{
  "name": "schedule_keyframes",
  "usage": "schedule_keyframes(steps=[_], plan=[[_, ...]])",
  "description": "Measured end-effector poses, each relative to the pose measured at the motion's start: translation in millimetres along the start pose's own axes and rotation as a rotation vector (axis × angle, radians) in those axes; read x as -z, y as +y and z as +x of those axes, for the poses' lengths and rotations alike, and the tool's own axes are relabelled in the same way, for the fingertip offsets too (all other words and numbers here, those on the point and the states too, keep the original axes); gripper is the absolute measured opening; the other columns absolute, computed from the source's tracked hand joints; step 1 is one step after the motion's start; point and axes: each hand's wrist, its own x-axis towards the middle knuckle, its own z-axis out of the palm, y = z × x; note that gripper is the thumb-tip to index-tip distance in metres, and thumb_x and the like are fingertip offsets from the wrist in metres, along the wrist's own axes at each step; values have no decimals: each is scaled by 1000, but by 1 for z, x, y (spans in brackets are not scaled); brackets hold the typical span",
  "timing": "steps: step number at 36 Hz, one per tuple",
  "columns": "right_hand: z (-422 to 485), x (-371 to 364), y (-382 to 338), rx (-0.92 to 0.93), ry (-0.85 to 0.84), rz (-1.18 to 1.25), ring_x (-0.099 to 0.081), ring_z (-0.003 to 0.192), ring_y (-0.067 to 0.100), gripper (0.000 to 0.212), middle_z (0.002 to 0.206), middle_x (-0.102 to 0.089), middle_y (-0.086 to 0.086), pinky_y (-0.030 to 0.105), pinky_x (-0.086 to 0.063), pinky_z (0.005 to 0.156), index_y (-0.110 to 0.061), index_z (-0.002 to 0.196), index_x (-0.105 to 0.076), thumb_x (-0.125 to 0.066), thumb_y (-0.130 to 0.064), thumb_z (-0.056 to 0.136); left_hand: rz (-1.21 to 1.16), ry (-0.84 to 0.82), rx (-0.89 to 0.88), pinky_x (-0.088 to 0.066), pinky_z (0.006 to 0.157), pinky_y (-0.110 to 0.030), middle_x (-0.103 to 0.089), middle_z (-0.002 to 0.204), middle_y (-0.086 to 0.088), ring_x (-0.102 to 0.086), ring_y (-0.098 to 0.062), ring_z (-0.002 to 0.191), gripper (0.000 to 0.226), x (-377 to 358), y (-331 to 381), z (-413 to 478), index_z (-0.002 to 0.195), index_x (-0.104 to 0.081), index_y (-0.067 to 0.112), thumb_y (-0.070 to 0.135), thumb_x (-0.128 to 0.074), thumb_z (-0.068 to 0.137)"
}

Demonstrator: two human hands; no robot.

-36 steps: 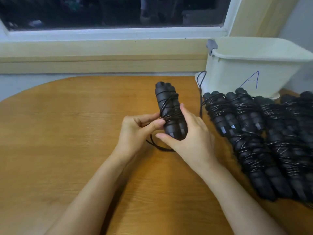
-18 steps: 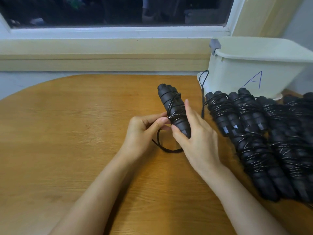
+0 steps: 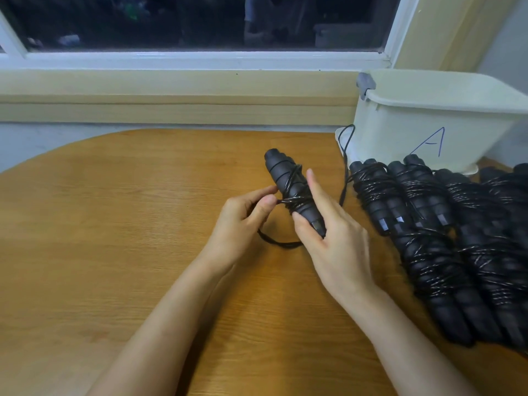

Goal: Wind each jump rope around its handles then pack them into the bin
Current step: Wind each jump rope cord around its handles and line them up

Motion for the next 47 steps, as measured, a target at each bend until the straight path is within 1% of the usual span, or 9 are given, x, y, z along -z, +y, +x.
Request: schedule_keyframes(steps=[3,6,11,17,26,30,35,41,47], plan=[[-3,-2,-3,-8,-29,127,-53,83,-11,61,105,-54,-34,-1,-37,70,-29,151,-38,-56,-32,93,-9,28,15,-40,68,-10,-65,67,26,-60,5,68,34,-3,1,-1,122,-59,22,35,-43,95],[-6,-3,-3,7,-72,227,-52,70,-17,58,81,-43,-34,0,-36,63,-27,151,-39,-55,-28,96,-117,17,40,-42,65,-12,-58,68,20,-49,2,64,51,-7,0,-1,126,-59,12,43,-41,89],[-5,-5,-1,-1,-162,392,-57,120,-2,57,139,-58,-8,10,-44,95,-31,153,-34,-50,-35,99,-229,9,95,-51,93,-27,-69,114,-9,-66,-17,108,51,-11,3,-3,128,-56,8,43,-41,93],[0,-6,2,86,-78,70,-34,139,13,59,152,-39,1,2,-19,105,-33,154,-21,-36,-48,99,-378,97,152,-50,102,-40,-66,122,-16,-62,-29,117,55,-15,4,-4,130,-54,4,40,-52,90],[-1,-12,0,258,-35,-232,-52,129,29,62,153,-41,9,53,-56,90,-25,154,-30,-50,-8,98,-333,161,104,-53,83,-20,-75,104,6,-69,-10,102,28,-19,1,-4,117,-63,20,28,-59,90],[0,-11,1,223,-70,-310,-60,115,38,83,150,-41,20,55,-57,85,-29,154,-26,-56,7,86,-307,162,101,-53,84,-19,-75,104,9,-69,-6,103,23,-21,1,-5,119,-62,21,20,-57,97],[1,-7,-6,211,-130,-359,-59,114,34,59,148,-42,17,48,-57,85,-23,155,-28,-38,-26,97,-230,170,120,-54,90,-27,-74,108,8,-68,-6,103,31,-21,3,-6,123,-63,21,33,-57,94],[4,-2,1,216,-143,-414,-66,94,31,75,125,-56,19,36,-56,67,-14,153,-30,-59,-32,86,-171,150,116,-54,93,-29,-74,108,6,-68,-3,100,60,-19,11,-8,129,-62,15,52,-54,84],[10,8,5,139,-73,-216,-64,73,25,77,119,-52,12,27,-43,55,-20,155,-21,-63,-17,91,-277,-40,156,-50,78,-15,-64,105,4,-65,3,88,75,-20,5,-8,131,-43,11,27,-86,72]])
